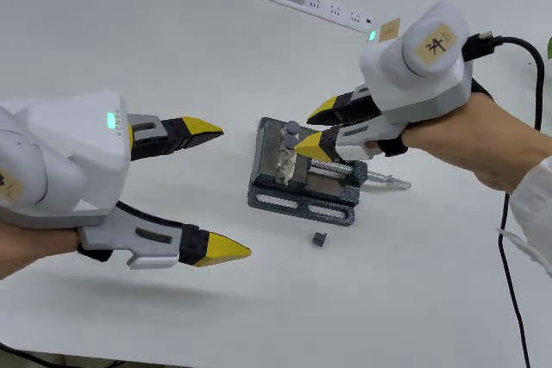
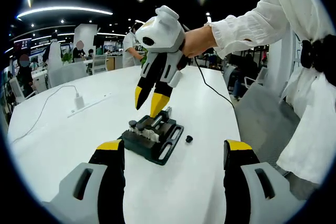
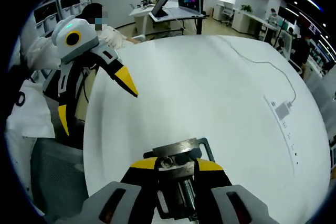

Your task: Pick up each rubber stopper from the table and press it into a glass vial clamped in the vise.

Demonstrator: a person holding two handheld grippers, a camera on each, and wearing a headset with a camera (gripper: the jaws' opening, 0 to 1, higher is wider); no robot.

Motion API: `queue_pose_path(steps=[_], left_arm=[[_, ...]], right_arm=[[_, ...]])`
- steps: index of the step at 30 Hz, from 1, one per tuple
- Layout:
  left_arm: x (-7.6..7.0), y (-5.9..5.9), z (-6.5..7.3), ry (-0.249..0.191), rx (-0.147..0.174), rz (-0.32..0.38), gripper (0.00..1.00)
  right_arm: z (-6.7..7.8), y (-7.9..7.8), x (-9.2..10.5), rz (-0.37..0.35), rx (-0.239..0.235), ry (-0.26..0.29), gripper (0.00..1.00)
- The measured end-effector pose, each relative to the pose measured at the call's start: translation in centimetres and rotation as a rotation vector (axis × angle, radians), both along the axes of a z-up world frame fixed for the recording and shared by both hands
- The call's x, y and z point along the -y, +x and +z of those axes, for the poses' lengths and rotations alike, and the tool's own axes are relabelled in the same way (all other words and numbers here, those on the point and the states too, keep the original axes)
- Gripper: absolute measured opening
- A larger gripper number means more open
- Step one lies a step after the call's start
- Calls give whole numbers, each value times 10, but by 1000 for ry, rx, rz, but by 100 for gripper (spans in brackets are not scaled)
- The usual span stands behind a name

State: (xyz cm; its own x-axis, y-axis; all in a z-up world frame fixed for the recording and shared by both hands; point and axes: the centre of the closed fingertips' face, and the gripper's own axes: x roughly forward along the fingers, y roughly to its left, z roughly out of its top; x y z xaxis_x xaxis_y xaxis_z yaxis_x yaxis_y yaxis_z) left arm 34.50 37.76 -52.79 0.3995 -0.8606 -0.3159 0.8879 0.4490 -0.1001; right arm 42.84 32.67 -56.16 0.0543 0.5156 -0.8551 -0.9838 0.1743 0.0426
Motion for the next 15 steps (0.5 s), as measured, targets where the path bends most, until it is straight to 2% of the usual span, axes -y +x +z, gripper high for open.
queue_pose_path(steps=[3, 15], left_arm=[[0, -1, 0, 12, 1, -6, 75], [3, -2, 2, 50, 7, -33, 74]], right_arm=[[6, -5, 4, -25, -7, 44, 26], [17, -19, 24, -70, 14, 137, 42]])
